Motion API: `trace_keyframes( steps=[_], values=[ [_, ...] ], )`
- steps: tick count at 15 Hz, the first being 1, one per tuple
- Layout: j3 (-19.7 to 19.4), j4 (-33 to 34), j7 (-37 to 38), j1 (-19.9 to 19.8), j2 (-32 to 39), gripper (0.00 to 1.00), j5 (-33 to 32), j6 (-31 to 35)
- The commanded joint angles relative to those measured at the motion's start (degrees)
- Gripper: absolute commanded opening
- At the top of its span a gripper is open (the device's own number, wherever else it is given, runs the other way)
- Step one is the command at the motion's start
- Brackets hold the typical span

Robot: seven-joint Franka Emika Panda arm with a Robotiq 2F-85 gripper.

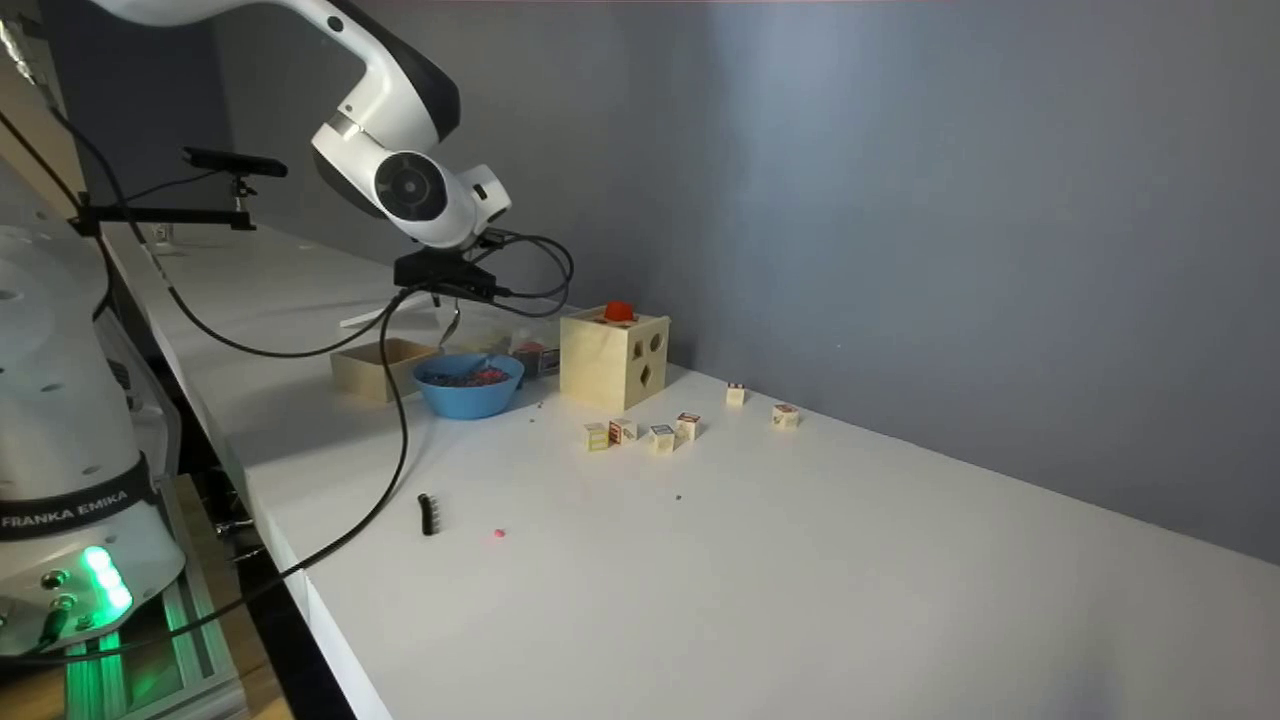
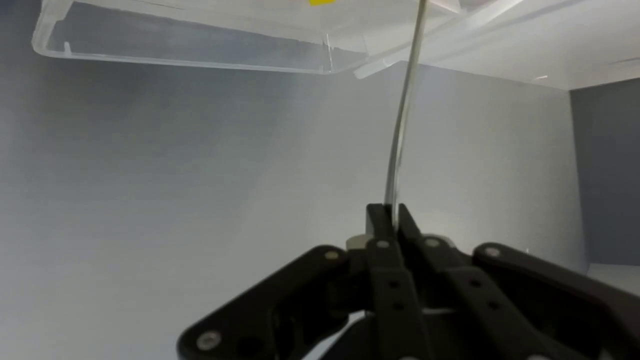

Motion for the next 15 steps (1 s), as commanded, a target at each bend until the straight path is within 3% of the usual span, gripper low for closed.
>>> trace_keyframes(
  steps=[1,15],
  values=[
    [-0.6,0.3,0.6,0.7,0.0,0.01,-1.6,-1.1],
    [-1.3,0.1,-4.8,0.6,-0.5,0.01,0.5,-0.3]
  ],
)
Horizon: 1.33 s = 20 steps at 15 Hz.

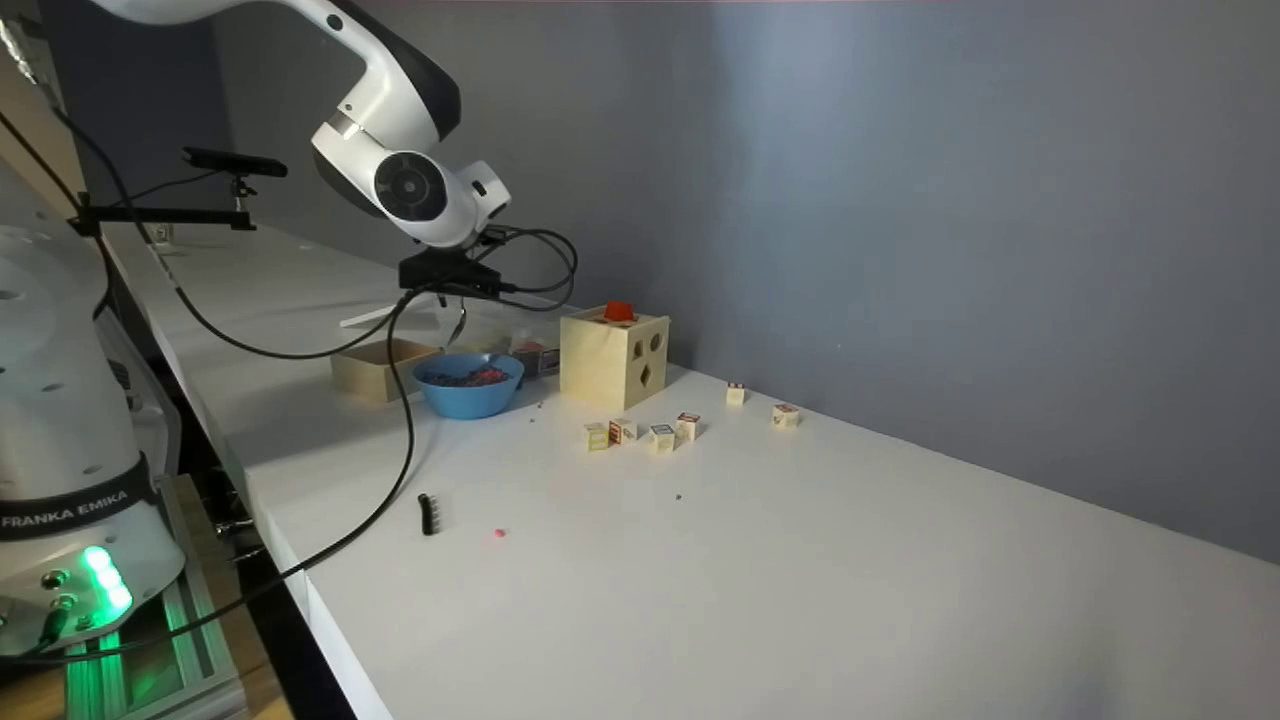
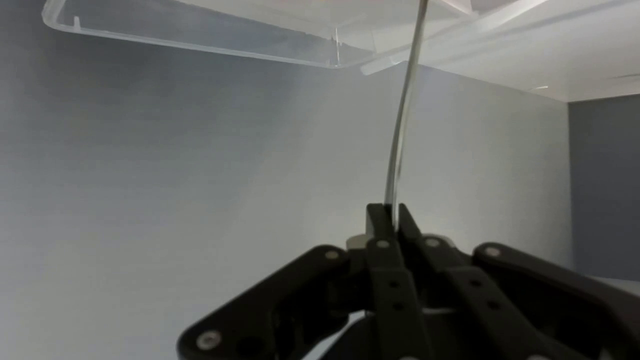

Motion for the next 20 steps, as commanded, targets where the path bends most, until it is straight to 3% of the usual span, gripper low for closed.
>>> trace_keyframes(
  steps=[1,20],
  values=[
    [-0.4,0.1,-0.9,0.2,-0.4,0.01,0.3,-0.3],
    [0.1,-0.2,0.7,0.6,0.7,0.01,-1.3,-0.3]
  ],
)
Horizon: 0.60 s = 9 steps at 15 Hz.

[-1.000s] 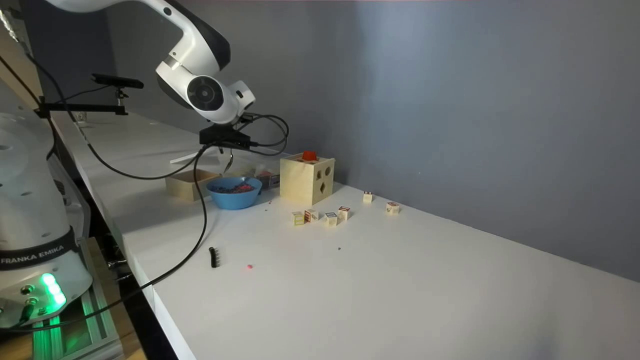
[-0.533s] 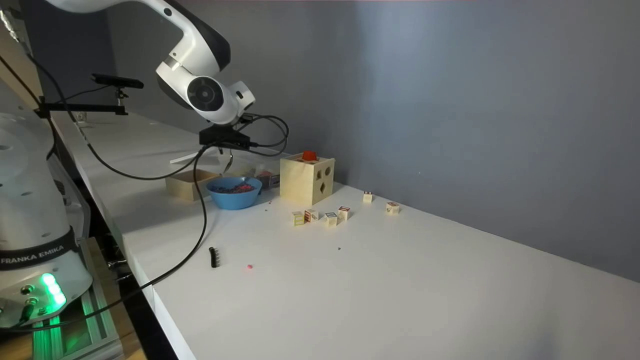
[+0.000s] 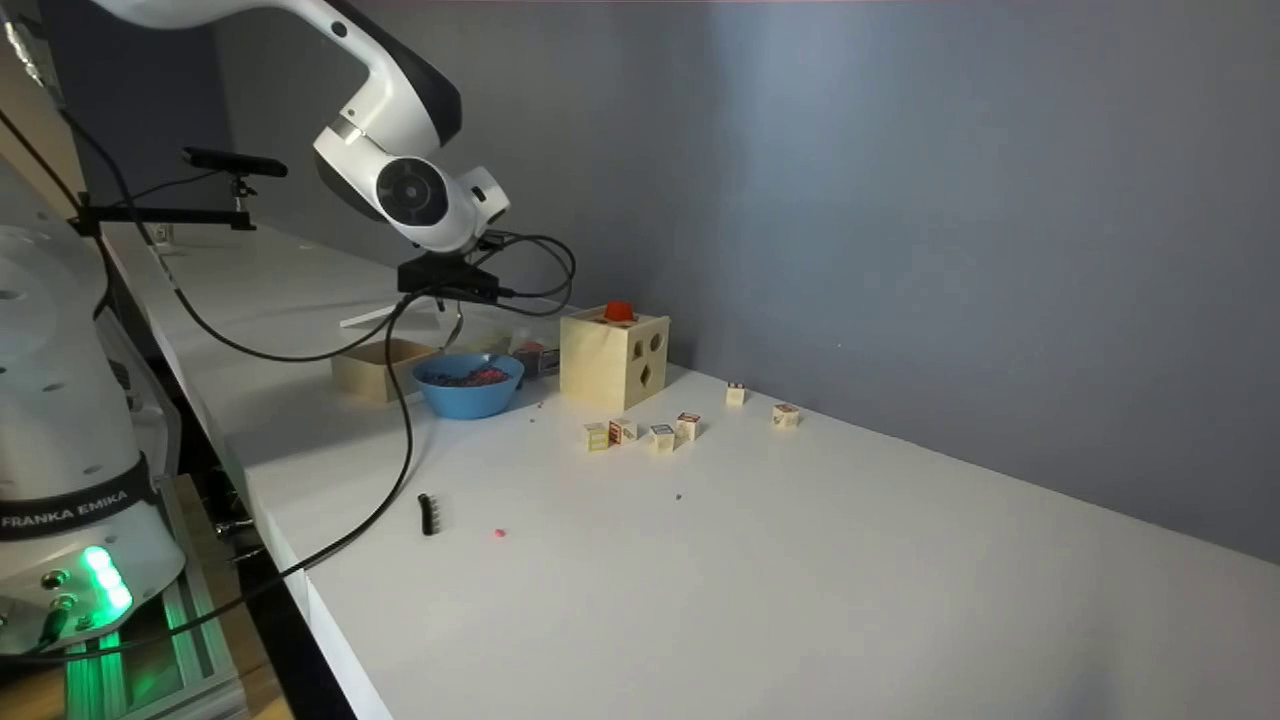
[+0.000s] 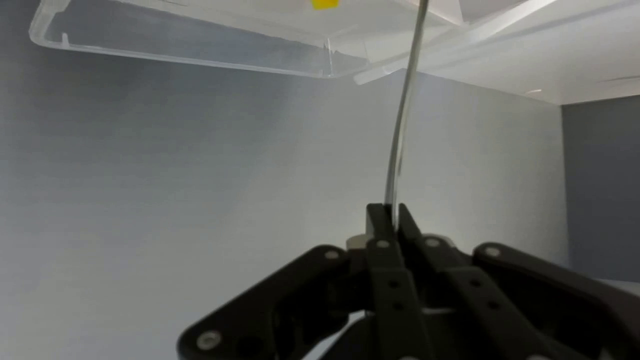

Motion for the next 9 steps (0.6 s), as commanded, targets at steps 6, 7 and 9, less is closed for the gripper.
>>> trace_keyframes(
  steps=[6,7,9],
  values=[
    [-0.3,-0.2,0.9,0.5,-0.5,0.01,-1.4,-0.9],
    [-0.3,-0.2,0.8,0.6,-0.5,0.01,-1.4,-0.9],
    [-0.3,-0.2,0.9,0.7,-0.5,0.01,-1.5,-1.0]
  ],
)
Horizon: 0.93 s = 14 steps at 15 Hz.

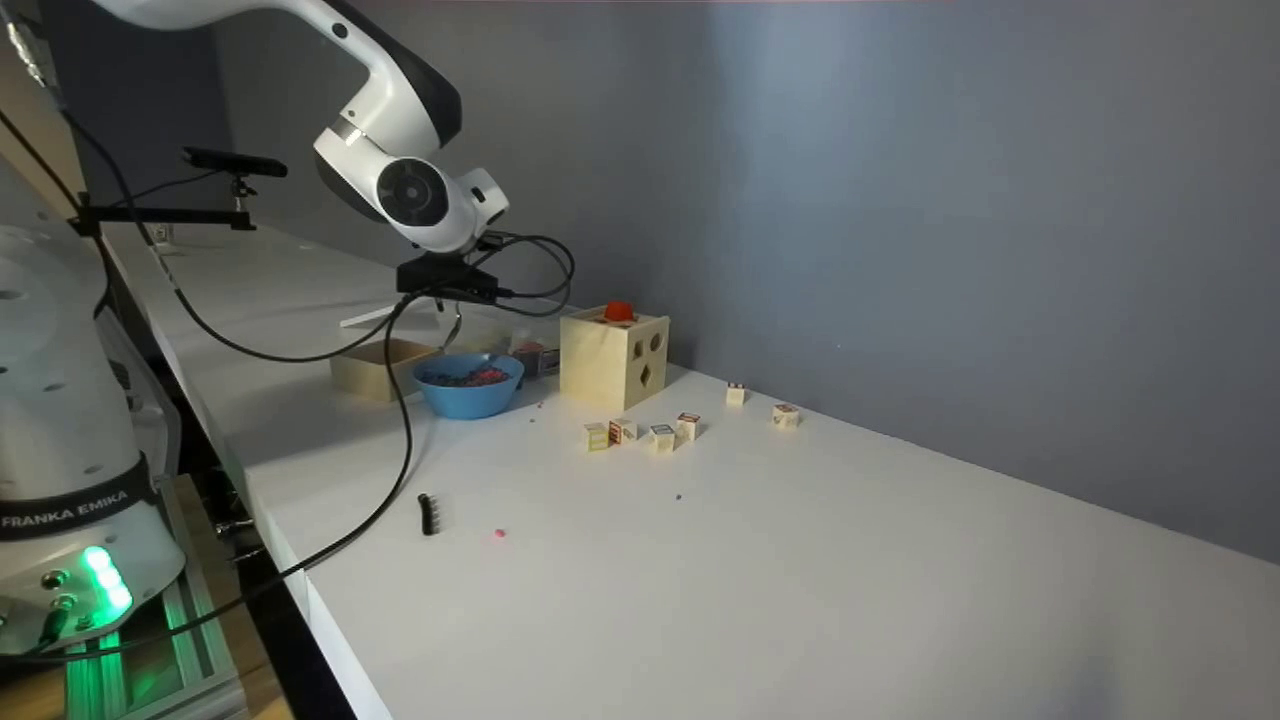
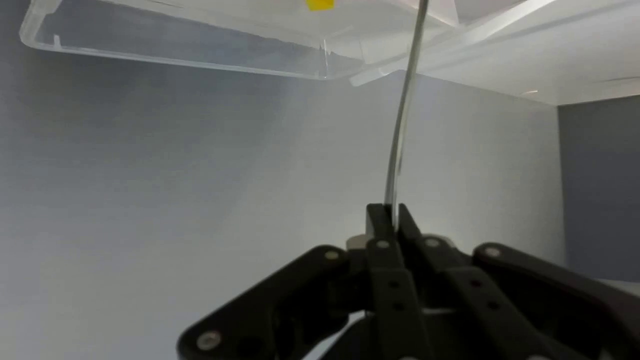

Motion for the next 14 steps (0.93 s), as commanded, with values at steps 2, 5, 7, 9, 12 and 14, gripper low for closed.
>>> trace_keyframes(
  steps=[2,5,7,9,12,14],
  values=[
    [-0.3,-0.2,0.8,0.4,-0.7,0.01,-1.5,-1.0],
    [-0.3,-0.2,0.9,0.6,-0.7,0.01,-1.6,-1.0],
    [-0.2,-0.2,0.9,0.6,-0.9,0.01,-1.7,-1.0],
    [-0.2,-0.2,0.9,0.7,-1.0,0.01,-1.7,-1.2],
    [-0.1,-0.2,0.8,0.9,-1.1,0.01,-1.9,-1.4],
    [-0.1,-0.2,0.7,1.1,-1.2,0.01,-2.1,-1.6]
  ],
)
